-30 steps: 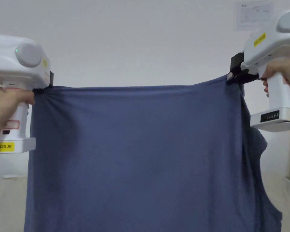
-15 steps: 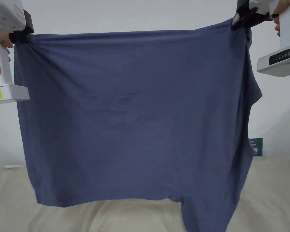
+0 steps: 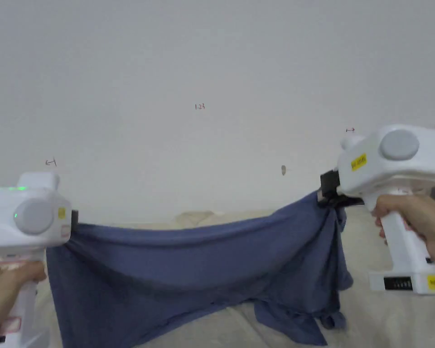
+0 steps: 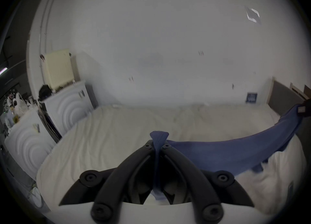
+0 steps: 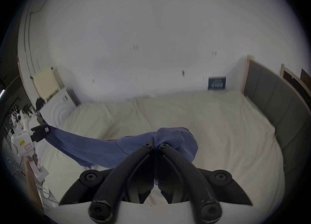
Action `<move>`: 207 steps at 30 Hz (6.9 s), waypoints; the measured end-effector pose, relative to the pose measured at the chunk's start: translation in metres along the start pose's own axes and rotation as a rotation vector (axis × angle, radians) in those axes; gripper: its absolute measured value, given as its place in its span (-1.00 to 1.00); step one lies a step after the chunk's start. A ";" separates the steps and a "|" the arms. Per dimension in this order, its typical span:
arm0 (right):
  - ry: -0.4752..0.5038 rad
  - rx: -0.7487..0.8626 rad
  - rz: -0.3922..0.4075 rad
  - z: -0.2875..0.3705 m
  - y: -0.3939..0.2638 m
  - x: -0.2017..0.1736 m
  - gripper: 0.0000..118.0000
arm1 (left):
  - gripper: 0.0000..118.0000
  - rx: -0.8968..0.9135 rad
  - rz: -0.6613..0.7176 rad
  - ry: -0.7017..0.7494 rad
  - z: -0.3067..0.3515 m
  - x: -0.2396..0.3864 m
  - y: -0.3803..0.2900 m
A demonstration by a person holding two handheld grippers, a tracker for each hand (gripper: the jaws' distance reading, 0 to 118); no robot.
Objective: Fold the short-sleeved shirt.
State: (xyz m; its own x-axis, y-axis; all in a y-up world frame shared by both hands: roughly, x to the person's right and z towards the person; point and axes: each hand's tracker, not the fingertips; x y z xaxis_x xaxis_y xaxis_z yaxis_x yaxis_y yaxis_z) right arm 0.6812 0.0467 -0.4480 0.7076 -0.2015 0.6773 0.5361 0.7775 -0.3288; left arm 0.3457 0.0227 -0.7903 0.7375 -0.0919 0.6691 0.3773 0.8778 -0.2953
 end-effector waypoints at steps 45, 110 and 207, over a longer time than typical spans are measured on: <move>-0.218 -0.080 -0.023 0.230 -0.450 -0.004 0.67 | 0.96 -0.254 0.097 0.026 0.283 -0.071 -0.362; -0.114 -0.133 -0.136 0.189 -0.461 0.035 -0.73 | -0.96 -0.418 0.043 0.018 0.259 -0.048 -0.378; -0.113 -0.251 0.048 0.100 -0.386 0.073 0.01 | -0.90 -0.434 0.053 0.039 0.168 -0.047 -0.315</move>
State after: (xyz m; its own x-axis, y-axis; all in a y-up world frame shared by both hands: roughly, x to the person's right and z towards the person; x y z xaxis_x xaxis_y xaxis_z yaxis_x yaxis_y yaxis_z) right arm 0.4797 -0.2089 -0.2061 0.6865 -0.0892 0.7216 0.6105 0.6098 -0.5054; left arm 0.0979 -0.1702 -0.6144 0.7798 -0.0770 0.6213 0.5325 0.6034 -0.5936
